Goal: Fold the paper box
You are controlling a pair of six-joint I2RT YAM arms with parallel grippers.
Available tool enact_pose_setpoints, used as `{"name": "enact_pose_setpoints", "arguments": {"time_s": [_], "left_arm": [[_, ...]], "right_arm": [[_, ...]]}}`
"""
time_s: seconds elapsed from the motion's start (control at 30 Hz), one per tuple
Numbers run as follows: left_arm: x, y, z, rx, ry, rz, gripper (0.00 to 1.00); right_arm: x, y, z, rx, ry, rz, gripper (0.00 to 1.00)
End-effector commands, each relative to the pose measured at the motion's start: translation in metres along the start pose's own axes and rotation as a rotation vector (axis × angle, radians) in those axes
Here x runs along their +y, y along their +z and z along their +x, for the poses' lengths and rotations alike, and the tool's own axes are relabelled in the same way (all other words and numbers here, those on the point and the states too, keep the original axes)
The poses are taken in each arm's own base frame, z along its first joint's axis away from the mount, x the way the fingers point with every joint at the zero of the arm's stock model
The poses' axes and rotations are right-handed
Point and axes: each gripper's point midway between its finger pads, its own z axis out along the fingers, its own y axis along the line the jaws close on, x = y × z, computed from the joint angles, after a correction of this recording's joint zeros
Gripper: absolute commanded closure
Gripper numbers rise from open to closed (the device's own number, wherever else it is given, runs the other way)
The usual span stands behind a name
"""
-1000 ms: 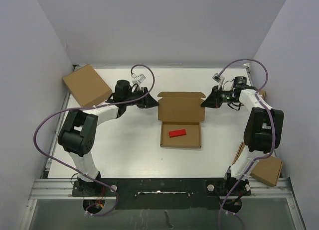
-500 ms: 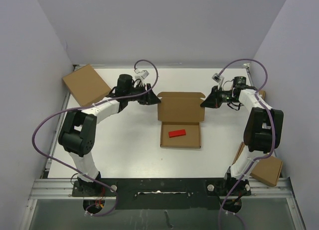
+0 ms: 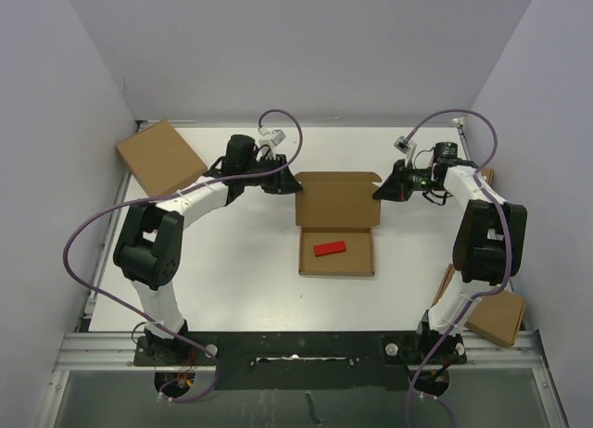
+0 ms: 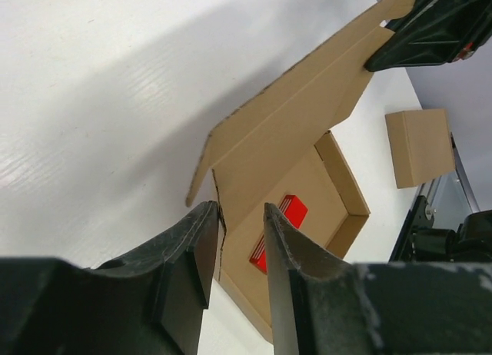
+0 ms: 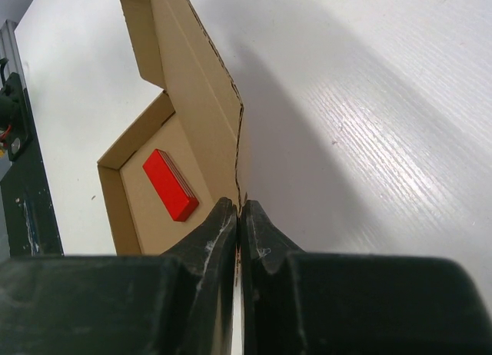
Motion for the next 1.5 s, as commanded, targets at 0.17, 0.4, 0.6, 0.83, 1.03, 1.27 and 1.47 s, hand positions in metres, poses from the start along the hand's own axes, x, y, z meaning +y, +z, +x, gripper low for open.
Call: {"name": "enact_pose_setpoints", "arguments": {"time_s": [0.17,0.4,0.6,0.83,1.03,1.27,1.47], "left_arm": [[0.016,0.001,-0.009,0.001,0.037,-0.110,0.67],[0.014,0.008,-0.005,0.022,0.024,-0.095,0.79],[0.011,0.011,-0.007,0.030,0.022,-0.101,0.96],[0.006,0.007,-0.039,-0.061,0.063,-0.228,1.00],[0.007,0.006,-0.075,-0.202,0.135,-0.377,1.00],[0.005,0.014,-0.104,-0.357,0.229,-0.499,1.00],[-0.004,0.020,-0.116,-0.437,0.245,-0.514,1.00]], "right_arm": [[0.016,-0.005,-0.021,-0.041,-0.078,-0.020,1.00],[0.017,-0.004,-0.022,-0.041,-0.081,-0.022,1.00],[0.018,-0.003,-0.024,-0.041,-0.085,-0.016,1.00],[0.007,0.013,-0.039,0.021,-0.172,0.150,1.00],[-0.010,0.024,-0.073,-0.003,-0.276,0.400,1.00],[-0.019,0.045,-0.102,-0.039,-0.369,0.658,1.00],[-0.019,0.053,-0.117,-0.114,-0.438,0.820,1.00]]}}
